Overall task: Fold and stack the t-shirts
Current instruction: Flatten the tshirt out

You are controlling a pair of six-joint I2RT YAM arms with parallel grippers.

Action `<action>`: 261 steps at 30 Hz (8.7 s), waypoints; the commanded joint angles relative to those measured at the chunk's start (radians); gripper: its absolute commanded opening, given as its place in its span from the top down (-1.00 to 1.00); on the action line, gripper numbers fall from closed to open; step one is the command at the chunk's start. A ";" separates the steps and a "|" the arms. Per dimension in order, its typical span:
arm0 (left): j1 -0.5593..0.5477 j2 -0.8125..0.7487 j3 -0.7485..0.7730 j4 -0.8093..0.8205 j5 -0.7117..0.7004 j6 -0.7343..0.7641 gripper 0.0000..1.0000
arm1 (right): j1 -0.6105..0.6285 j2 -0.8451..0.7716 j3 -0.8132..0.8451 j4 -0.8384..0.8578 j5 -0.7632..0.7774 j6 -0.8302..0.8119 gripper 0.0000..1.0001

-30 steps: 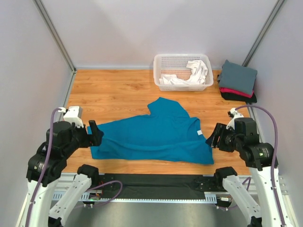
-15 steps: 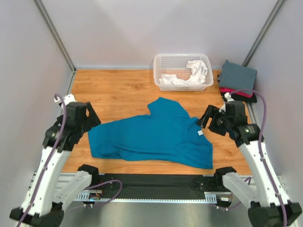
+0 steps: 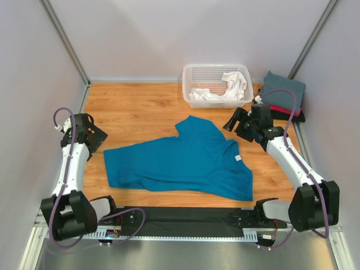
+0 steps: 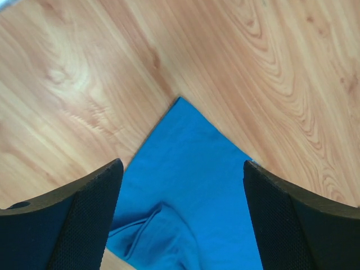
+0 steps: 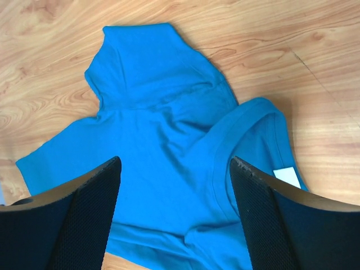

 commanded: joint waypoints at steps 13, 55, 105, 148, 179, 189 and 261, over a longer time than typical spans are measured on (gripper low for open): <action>0.016 0.296 -0.150 0.405 0.036 0.011 -0.47 | 0.014 0.201 0.059 0.181 0.038 0.014 -0.57; 0.016 0.498 -0.030 0.308 0.040 -0.027 0.29 | 0.026 0.393 0.216 0.161 0.008 0.008 -0.50; 0.016 0.215 -0.211 0.356 0.065 -0.018 1.00 | 0.224 0.876 0.546 0.077 0.319 -0.236 0.01; 0.014 0.003 -0.311 0.339 0.089 -0.006 1.00 | 0.453 0.029 -0.058 0.041 0.273 -0.115 -0.35; 0.014 0.034 -0.304 0.353 0.083 0.005 1.00 | 0.324 0.441 0.035 0.255 0.080 0.031 0.73; 0.014 0.021 -0.321 0.356 0.088 0.005 1.00 | 0.552 0.319 0.036 0.261 0.247 -0.224 0.76; 0.014 -0.011 -0.346 0.368 0.094 0.005 1.00 | 0.629 0.516 0.059 0.299 0.061 -0.331 0.22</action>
